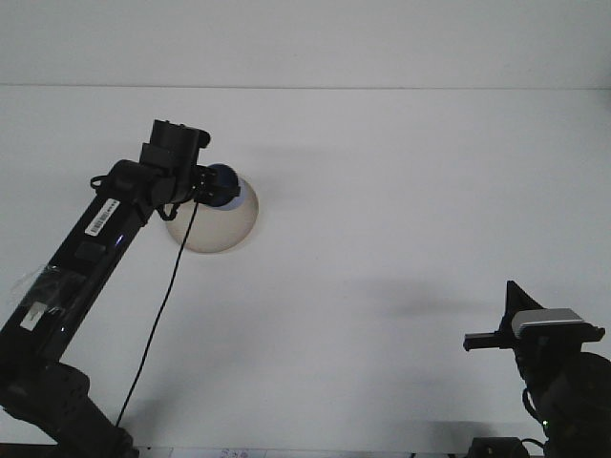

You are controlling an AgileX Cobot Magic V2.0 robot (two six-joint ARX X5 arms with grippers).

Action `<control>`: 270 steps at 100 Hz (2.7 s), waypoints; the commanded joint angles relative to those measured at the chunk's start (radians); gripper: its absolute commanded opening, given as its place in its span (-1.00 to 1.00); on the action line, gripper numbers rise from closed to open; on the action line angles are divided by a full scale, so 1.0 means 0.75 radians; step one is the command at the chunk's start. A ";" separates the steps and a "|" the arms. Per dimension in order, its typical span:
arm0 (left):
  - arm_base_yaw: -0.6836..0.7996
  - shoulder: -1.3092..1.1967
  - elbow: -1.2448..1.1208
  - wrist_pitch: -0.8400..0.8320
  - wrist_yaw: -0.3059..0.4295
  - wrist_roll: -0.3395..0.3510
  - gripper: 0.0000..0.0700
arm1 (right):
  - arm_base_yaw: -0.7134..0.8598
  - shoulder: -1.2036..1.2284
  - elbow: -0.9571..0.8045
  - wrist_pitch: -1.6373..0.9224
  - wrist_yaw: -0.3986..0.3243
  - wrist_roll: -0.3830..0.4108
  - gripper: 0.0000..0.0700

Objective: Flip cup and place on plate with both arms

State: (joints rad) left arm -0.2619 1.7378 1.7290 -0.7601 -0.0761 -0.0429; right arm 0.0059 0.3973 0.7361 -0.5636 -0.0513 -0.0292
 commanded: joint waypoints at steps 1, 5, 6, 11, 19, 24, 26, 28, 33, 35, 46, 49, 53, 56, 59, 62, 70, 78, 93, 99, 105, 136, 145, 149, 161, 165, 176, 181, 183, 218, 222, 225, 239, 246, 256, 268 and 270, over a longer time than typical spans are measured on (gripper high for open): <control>0.024 0.072 0.024 0.007 -0.002 -0.015 -0.97 | 0.001 0.005 0.015 0.012 0.001 0.011 -1.00; 0.046 0.096 0.024 0.004 -0.001 -0.021 -0.97 | 0.001 0.005 0.015 0.012 0.001 0.011 -1.00; 0.052 0.102 0.024 0.003 -0.002 -0.023 -0.97 | 0.001 0.005 0.015 0.012 0.001 0.011 -1.00; 0.074 0.134 0.024 0.003 -0.002 -0.026 -0.97 | 0.001 0.005 0.015 0.012 0.001 0.011 -1.00; 0.095 0.183 0.024 -0.001 -0.002 -0.029 -0.97 | 0.001 0.005 0.015 0.012 0.001 0.011 -1.00; 0.104 0.209 0.024 -0.002 -0.002 -0.030 -0.96 | 0.001 0.005 0.015 0.012 0.001 0.011 -1.00; 0.106 0.219 0.024 -0.001 -0.002 -0.030 -0.96 | 0.001 0.005 0.015 0.012 0.001 0.011 -1.00; 0.108 0.229 0.024 0.000 -0.002 -0.031 -0.96 | 0.001 0.005 0.015 0.012 0.001 0.011 -1.00; 0.113 0.248 0.024 0.001 -0.002 -0.034 -0.95 | 0.001 0.005 0.015 0.012 0.001 0.011 -1.00; 0.114 0.255 0.024 0.001 -0.002 -0.036 -0.94 | 0.001 0.005 0.015 0.012 0.001 0.011 -1.00; 0.113 0.265 0.024 0.004 -0.002 -0.042 -0.48 | 0.001 0.005 0.015 0.012 0.001 0.011 -1.00; 0.113 0.264 0.025 0.009 -0.001 -0.047 -0.27 | 0.001 0.005 0.015 0.012 0.001 0.011 -1.00; 0.113 0.264 0.027 0.012 -0.002 -0.055 0.02 | 0.001 0.005 0.015 0.012 0.001 0.011 -1.00; 0.113 0.264 0.033 0.009 -0.001 -0.055 0.22 | 0.001 0.005 0.015 0.012 0.001 0.011 -1.00; 0.113 0.264 0.038 0.007 -0.002 -0.056 0.36 | 0.001 0.005 0.015 0.012 0.001 0.011 -1.00; 0.113 0.264 0.041 0.007 -0.001 -0.061 0.46 | 0.001 0.005 0.015 0.012 0.001 0.011 -1.00; 0.116 0.263 0.063 -0.011 -0.001 -0.068 0.47 | 0.001 0.005 0.015 0.012 0.001 0.011 -1.00; 0.127 0.243 0.098 -0.045 -0.001 -0.087 0.47 | 0.001 0.005 0.015 0.012 0.001 0.011 -1.00; 0.142 0.124 0.117 -0.052 0.001 -0.108 0.47 | 0.001 0.005 0.015 0.012 0.001 0.011 -1.00; 0.142 0.060 0.116 -0.051 0.001 -0.111 0.47 | 0.001 0.005 0.015 0.012 0.001 0.011 -1.00; 0.142 -0.007 0.115 -0.051 0.001 -0.122 0.47 | 0.001 0.005 0.015 0.012 0.001 0.011 -1.00; 0.061 -0.568 -0.295 0.216 0.000 -0.165 0.45 | 0.001 0.005 0.015 0.012 0.001 0.010 -1.00; 0.026 -0.781 -0.521 0.356 -0.001 -0.181 0.44 | 0.001 0.005 0.015 0.012 0.001 0.010 -1.00; 0.013 -0.881 -0.630 0.419 -0.001 -0.189 0.44 | 0.001 0.005 0.015 0.012 0.001 0.010 -1.00; -0.011 -1.169 -0.946 0.573 -0.007 -0.216 0.44 | 0.001 0.005 0.015 0.012 0.001 0.010 -1.00; -0.012 -1.257 -1.042 0.607 -0.007 -0.215 0.44 | 0.001 0.005 0.015 0.012 0.001 0.010 -1.00; -0.010 -1.469 -1.251 0.636 -0.009 -0.202 0.44 | 0.001 0.005 0.015 0.012 0.000 0.011 -1.00; -0.010 -1.542 -1.316 0.636 -0.009 -0.197 0.42 | 0.001 0.005 0.015 0.011 0.000 0.011 -1.00; -0.010 -1.569 -1.338 0.636 -0.009 -0.195 0.39 | 0.001 0.004 0.015 0.011 0.000 0.011 -1.00; -0.009 -1.747 -1.437 0.624 -0.090 -0.164 -0.97 | 0.001 0.004 0.015 -0.027 -0.001 0.010 -1.00; -0.009 -1.747 -1.437 0.625 -0.090 -0.164 -0.97 | 0.001 0.004 0.015 -0.019 -0.001 0.010 -1.00; -0.009 -1.747 -1.437 0.624 -0.090 -0.165 -0.96 | 0.001 0.004 0.015 -0.013 -0.001 0.010 -1.00; -0.009 -1.754 -1.437 0.628 -0.089 -0.165 -0.96 | 0.001 0.004 0.015 -0.007 -0.001 0.010 -1.00; -0.009 -1.757 -1.436 0.628 -0.089 -0.165 -0.96 | 0.001 0.004 0.015 -0.007 -0.001 0.010 -1.00; -0.009 -1.761 -1.437 0.628 -0.089 -0.165 -0.96 | 0.001 0.004 0.015 -0.007 -0.001 0.010 -1.00; -0.009 -1.762 -1.437 0.628 -0.089 -0.165 -0.96 | 0.001 0.004 0.015 -0.007 -0.001 0.010 -1.00; -0.009 -1.762 -1.437 0.628 -0.089 -0.165 -0.96 | 0.001 0.004 0.015 -0.007 -0.001 0.010 -1.00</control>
State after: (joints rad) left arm -0.2661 0.4168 0.6449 -0.2996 -0.1368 -0.1745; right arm 0.0055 0.3969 0.7361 -0.5823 -0.0517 -0.0292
